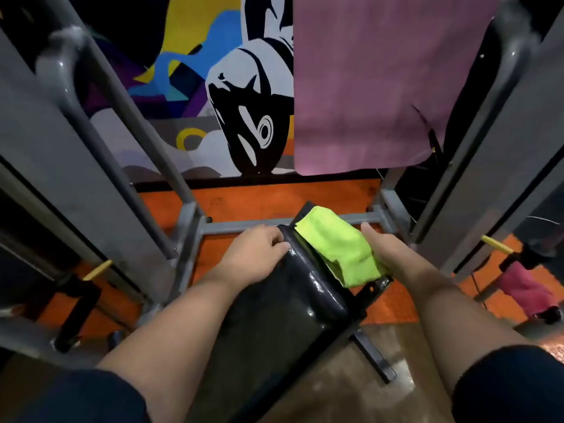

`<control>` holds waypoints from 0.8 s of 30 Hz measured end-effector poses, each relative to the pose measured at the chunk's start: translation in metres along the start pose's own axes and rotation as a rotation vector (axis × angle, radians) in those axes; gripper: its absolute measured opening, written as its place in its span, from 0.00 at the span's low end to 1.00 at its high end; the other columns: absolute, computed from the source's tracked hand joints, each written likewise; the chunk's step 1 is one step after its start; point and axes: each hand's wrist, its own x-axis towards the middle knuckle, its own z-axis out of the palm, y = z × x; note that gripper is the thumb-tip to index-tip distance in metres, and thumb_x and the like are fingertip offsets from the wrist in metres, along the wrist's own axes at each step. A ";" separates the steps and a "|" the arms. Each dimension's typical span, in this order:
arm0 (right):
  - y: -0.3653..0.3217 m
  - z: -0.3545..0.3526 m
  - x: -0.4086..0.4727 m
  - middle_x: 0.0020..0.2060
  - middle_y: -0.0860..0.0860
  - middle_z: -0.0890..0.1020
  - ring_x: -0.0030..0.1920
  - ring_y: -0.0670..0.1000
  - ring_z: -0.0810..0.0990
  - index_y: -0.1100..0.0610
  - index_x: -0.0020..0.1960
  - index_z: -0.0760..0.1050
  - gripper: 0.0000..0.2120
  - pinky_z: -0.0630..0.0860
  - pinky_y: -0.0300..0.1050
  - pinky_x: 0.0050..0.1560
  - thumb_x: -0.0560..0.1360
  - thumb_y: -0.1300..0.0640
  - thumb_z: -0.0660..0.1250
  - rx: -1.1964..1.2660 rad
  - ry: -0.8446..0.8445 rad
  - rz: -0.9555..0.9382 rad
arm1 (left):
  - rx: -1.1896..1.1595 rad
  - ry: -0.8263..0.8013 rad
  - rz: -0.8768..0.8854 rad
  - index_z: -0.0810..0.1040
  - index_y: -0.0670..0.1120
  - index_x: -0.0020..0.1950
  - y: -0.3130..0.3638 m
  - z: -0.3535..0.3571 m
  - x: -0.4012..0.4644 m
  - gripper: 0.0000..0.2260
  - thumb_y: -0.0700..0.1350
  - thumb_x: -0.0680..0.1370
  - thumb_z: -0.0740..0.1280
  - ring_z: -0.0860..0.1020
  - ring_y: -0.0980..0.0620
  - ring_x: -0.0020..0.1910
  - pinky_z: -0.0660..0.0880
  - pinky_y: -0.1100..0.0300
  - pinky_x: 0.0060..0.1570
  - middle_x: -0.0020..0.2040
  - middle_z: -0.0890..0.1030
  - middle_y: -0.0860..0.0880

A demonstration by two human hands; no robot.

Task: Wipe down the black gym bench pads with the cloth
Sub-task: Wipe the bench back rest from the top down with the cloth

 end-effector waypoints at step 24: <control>-0.008 0.074 -0.121 0.55 0.53 0.79 0.57 0.59 0.76 0.52 0.74 0.67 0.40 0.72 0.55 0.58 0.65 0.47 0.76 -1.044 0.063 -0.920 | -0.318 0.003 -0.179 0.80 0.51 0.51 -0.029 0.027 0.010 0.11 0.50 0.73 0.62 0.79 0.46 0.54 0.75 0.49 0.58 0.54 0.82 0.48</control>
